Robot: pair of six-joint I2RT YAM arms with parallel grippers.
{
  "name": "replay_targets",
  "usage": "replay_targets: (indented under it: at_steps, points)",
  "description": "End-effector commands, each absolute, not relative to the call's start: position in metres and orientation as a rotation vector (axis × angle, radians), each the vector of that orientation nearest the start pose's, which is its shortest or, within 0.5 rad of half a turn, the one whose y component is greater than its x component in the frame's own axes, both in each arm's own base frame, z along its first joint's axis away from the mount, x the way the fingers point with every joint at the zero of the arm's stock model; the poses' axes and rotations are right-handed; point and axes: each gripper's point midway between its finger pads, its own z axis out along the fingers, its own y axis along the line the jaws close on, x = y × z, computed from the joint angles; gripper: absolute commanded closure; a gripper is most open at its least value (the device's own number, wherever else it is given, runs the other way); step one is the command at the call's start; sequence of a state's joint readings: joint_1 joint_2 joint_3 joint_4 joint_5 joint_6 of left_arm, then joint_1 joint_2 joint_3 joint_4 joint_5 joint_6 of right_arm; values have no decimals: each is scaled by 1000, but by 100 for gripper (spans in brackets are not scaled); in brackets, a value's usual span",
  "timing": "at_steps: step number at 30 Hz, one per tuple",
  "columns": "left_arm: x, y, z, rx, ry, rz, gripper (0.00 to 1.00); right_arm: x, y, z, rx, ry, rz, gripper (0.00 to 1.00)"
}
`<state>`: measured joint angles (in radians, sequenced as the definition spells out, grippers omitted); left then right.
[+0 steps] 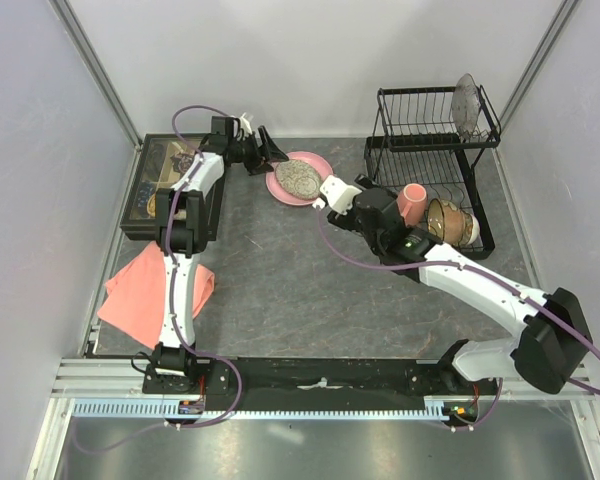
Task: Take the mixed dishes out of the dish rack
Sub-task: Place the plate at the center of the board.
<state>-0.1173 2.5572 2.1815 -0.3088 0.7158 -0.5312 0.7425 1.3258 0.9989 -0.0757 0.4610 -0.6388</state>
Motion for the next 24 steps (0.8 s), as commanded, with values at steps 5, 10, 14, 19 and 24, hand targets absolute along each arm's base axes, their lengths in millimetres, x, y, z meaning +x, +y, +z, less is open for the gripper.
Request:
replay_targets:
  at_steps: [5, 10, 14, 19, 24]
  points:
    - [603, -190, 136, 22, 2197, -1044, 15, 360, 171, 255, -872, 1661, -417, 21]
    - [601, -185, 146, 33, 2193, -1018, 14, 372, 147, 274, -748, 1666, -473, 20]
    - [593, -180, 153, 56, 2199, -992, 14, 388, 125, 303, -600, 1647, -498, 19]
    - [579, -168, 169, 117, 2200, -879, 14, 410, 93, 347, -405, 1618, -518, 16]
    - [555, -159, 175, 170, 2210, -810, 14, 428, 80, 369, -318, 1599, -513, 15]
